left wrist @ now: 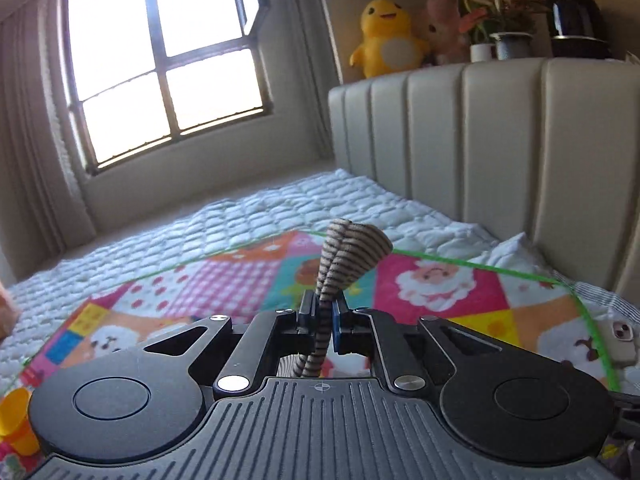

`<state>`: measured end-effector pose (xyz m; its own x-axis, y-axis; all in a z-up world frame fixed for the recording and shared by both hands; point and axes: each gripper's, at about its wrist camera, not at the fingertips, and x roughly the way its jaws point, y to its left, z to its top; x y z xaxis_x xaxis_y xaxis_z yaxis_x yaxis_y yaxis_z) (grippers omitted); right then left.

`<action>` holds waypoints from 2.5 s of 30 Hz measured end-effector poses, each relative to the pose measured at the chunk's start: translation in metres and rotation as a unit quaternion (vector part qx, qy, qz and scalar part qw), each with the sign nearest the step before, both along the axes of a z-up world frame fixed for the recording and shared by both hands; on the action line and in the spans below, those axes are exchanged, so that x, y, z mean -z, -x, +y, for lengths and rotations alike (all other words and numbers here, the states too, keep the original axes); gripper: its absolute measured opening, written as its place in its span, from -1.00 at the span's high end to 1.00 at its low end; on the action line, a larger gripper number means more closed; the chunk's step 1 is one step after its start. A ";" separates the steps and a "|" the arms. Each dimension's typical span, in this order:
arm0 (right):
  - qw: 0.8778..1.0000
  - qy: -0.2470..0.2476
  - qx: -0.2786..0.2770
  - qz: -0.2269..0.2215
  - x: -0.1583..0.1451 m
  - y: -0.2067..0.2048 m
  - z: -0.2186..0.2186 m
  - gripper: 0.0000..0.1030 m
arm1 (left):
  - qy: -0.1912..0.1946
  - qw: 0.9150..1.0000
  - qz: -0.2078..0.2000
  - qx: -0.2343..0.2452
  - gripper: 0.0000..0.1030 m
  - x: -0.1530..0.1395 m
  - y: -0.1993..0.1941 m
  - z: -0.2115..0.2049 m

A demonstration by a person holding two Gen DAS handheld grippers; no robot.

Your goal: Fold clothes

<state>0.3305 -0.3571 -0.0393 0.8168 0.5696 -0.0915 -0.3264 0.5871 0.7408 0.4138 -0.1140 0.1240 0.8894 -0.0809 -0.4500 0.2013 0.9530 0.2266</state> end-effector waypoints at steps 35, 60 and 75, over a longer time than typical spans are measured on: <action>0.974 0.208 -0.087 0.009 -0.076 -0.093 0.124 -1.00 | 0.201 0.974 0.100 0.010 -0.62 0.143 0.066 0.149; 0.926 0.355 -0.050 0.121 -0.024 -0.103 0.143 -1.00 | 0.173 0.979 0.098 0.046 -1.00 0.152 0.069 0.143; 0.949 0.308 -0.041 0.046 -0.019 -0.093 0.170 -0.89 | 0.155 0.982 0.099 0.044 -1.00 0.152 0.068 0.137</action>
<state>0.4231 -0.1873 -0.0203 0.7438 0.4460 -0.4978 -0.3402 0.8937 0.2924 0.3459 0.0235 -0.0285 0.7708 -0.3144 -0.5541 0.2969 0.9468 -0.1242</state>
